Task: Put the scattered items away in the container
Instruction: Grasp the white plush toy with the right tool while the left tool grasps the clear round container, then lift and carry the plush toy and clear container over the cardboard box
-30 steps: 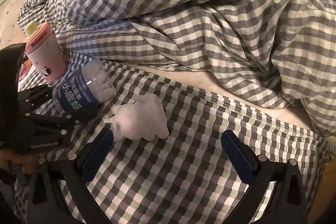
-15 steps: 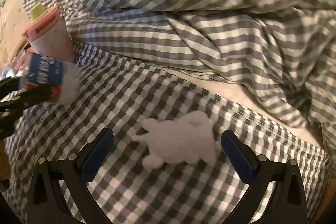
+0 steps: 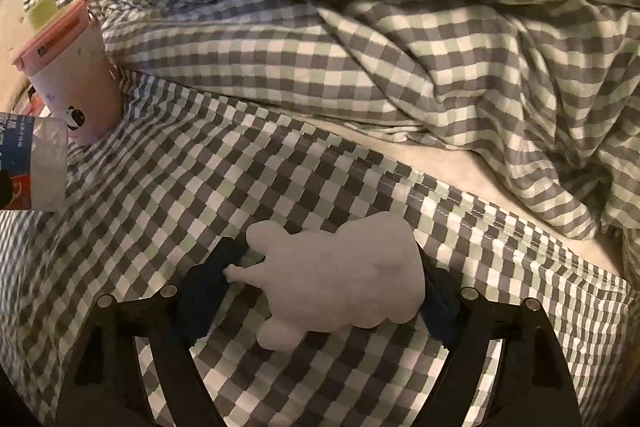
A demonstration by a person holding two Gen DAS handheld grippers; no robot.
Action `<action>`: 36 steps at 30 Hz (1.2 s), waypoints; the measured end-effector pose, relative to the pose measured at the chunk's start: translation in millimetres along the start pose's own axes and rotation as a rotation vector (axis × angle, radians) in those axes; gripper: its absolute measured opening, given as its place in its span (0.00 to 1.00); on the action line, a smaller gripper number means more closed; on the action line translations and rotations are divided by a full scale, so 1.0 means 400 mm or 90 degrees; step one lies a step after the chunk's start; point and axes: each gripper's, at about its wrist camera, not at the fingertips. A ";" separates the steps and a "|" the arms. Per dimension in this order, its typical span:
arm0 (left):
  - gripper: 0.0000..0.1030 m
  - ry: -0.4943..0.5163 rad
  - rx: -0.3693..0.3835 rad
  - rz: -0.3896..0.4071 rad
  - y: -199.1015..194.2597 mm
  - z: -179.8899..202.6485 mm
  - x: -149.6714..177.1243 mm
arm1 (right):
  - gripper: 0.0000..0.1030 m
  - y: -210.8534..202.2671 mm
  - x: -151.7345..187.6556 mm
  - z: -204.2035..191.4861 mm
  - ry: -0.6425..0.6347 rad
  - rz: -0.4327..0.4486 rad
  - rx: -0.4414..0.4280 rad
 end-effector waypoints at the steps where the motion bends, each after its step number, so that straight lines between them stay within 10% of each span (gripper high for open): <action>1: 0.62 0.000 0.000 0.000 -0.005 0.000 0.000 | 0.80 -0.009 -0.001 0.001 0.004 0.004 -0.001; 12: 0.62 0.020 0.012 0.031 -0.093 0.070 -0.043 | 0.80 -0.196 -0.010 0.029 0.023 0.069 -0.005; 36: 0.62 0.072 0.097 0.159 -0.556 0.393 -0.083 | 0.80 -0.941 0.138 0.140 0.068 0.249 0.095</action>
Point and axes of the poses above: each gripper's, at about its wrist camera, not at the fingertips, and y roughly the way its jaws point, z to its right, x to its underside, and after that the axes turned 4 degrees about z, right-handed
